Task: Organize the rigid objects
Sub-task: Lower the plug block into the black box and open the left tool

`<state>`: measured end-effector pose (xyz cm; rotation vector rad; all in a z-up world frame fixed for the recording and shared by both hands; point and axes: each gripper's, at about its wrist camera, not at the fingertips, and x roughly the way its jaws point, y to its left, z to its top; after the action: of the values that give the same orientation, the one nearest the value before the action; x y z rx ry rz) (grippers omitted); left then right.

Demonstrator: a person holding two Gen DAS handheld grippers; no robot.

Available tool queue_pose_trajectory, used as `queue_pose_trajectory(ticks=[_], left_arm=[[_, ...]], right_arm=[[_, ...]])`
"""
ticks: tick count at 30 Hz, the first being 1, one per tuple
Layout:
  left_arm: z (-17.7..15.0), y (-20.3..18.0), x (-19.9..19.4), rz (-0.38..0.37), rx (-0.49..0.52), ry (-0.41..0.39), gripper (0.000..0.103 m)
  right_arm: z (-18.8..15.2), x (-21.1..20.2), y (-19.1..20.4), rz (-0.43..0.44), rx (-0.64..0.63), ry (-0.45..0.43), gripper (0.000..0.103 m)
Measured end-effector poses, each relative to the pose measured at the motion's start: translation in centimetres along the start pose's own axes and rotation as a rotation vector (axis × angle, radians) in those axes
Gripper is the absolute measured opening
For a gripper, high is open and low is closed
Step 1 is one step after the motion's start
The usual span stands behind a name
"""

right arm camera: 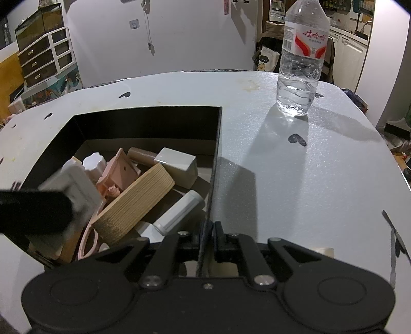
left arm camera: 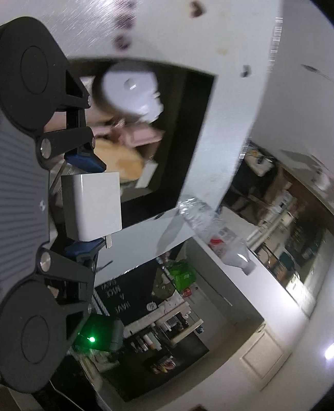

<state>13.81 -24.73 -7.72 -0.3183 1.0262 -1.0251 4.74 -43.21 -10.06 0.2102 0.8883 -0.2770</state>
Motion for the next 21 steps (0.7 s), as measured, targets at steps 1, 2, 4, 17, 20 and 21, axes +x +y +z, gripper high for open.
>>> queue_pose_trajectory(ticks=[1,2,4,17,20,21], left_arm=[[-0.1,-0.1,0.3,-0.003,-0.013,0.01,0.056],[-0.2,-0.1,0.5,-0.003,-0.027,0.018,0.056],[-0.3,-0.2,0.7,0.01,-0.048,0.018,0.056],[0.0,0.4,0.4,0.034,-0.139,0.011,0.084],[0.1,0.1,0.1,0.043,-0.109,0.003,0.084],[0.1,0.0,-0.1,0.047,-0.097,0.0,0.085]], right_arm=[[0.0,0.0,0.0,0.002,0.001,-0.001,0.008],[-0.1,0.0,-0.1,0.003,0.0,-0.002,0.008],[-0.1,-0.1,-0.2,0.008,0.002,-0.005,0.009],[-0.3,-0.1,-0.4,0.028,0.003,-0.013,0.01],[-0.3,-0.1,-0.4,0.029,0.003,-0.013,0.01],[-0.3,-0.1,-0.4,0.028,0.002,-0.013,0.01]])
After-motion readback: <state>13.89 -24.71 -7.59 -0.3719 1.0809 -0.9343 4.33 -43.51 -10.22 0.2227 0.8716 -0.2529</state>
